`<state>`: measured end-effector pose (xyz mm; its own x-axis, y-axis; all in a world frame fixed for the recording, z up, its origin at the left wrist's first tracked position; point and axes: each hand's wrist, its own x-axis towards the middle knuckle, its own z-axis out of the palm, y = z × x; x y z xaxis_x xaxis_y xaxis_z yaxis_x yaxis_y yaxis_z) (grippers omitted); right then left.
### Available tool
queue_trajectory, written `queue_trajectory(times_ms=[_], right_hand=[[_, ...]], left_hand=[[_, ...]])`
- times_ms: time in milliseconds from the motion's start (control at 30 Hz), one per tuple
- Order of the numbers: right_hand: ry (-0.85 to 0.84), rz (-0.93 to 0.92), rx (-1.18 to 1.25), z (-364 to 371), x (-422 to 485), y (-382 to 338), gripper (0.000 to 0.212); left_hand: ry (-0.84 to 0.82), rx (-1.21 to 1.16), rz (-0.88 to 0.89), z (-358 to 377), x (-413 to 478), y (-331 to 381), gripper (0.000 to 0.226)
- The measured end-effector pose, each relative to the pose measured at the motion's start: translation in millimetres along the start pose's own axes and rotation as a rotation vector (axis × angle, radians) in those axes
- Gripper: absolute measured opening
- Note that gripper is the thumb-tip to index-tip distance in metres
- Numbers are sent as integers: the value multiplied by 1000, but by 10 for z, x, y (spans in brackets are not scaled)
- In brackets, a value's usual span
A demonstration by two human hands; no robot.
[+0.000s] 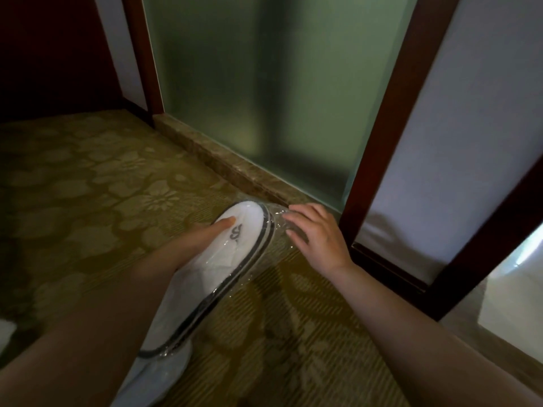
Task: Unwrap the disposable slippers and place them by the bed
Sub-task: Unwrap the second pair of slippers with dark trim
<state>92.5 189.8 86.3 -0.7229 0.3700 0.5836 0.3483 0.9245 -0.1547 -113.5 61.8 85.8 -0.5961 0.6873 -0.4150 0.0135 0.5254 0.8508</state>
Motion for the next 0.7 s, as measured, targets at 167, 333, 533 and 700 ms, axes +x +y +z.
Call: queue_trajectory(times_ms=[167, 333, 533, 700], right_hand=[[64, -51, -16, -60, 24, 19, 21], [41, -150, -105, -96, 27, -13, 25], [4, -214, -147, -97, 25, -21, 29], [37, -268, -137, -65, 44, -51, 20]], left_hand=[[-72, 43, -16, -17, -46, 24, 88], [-217, -47, -69, -82, -56, 33, 98], [-292, -85, -109, -86, -128, 88, 58], [-297, -24, -157, -114, -135, 87, 63]])
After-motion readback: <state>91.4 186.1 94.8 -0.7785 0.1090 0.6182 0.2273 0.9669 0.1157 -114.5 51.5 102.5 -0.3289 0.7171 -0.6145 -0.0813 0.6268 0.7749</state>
